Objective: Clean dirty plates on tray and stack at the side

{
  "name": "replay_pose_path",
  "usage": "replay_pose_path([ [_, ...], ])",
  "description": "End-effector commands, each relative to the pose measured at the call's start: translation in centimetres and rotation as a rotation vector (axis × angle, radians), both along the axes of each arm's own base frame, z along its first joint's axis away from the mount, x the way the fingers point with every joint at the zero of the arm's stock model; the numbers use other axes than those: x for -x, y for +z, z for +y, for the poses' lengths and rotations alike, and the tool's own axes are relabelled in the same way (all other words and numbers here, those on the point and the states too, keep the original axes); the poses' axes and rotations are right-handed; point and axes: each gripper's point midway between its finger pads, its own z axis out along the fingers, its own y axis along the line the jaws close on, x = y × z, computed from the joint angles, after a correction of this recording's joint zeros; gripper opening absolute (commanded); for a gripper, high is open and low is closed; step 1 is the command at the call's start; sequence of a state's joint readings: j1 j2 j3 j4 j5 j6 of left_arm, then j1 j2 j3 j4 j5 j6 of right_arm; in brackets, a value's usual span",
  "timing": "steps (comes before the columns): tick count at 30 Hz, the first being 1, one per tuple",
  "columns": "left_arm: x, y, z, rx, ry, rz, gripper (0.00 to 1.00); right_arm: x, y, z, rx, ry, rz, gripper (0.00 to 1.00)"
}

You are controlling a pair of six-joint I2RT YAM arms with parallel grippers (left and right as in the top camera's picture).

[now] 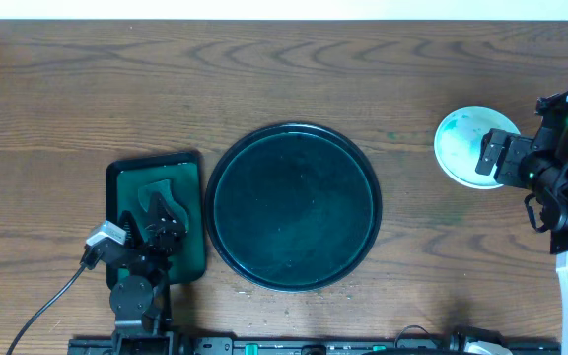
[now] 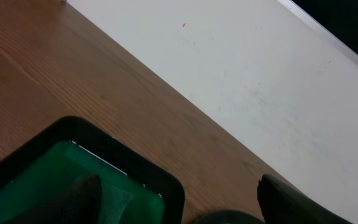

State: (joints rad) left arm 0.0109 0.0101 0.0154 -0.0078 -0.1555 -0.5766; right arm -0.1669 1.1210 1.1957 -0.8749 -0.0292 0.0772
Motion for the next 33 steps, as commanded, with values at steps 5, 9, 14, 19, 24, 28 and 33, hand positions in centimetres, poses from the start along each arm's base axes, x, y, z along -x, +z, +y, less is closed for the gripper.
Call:
replay_pose_path([
  [5,0.1,-1.7,-0.1,0.002,-0.001,0.057,0.80,0.0,0.5,0.2,0.013,0.013,-0.013,0.99],
  [9,0.1,-1.7,-0.1,0.002,-0.001,0.057,0.80,0.0,0.5,0.2,0.013,0.013,-0.013,0.99],
  [14,0.1,-1.7,-0.1,0.002,-0.001,0.057,0.80,0.0,0.5,0.2,0.013,0.013,-0.013,0.99],
  [19,0.1,-1.7,-0.1,0.002,-0.001,0.057,0.80,0.0,0.5,0.2,0.013,0.013,-0.013,0.99],
  [24,0.1,-1.7,-0.1,0.002,-0.001,0.057,0.80,0.1,0.5,0.2,0.013,0.013,-0.013,0.99],
  [28,0.1,-1.7,-0.1,0.002,-0.001,0.057,0.80,0.9,1.7,0.4,0.019,0.015,-0.056,0.99],
  [33,0.1,-1.7,-0.1,0.002,-0.001,0.057,0.80,3.3,3.8,0.7,0.039,0.014,-0.151,0.99],
])
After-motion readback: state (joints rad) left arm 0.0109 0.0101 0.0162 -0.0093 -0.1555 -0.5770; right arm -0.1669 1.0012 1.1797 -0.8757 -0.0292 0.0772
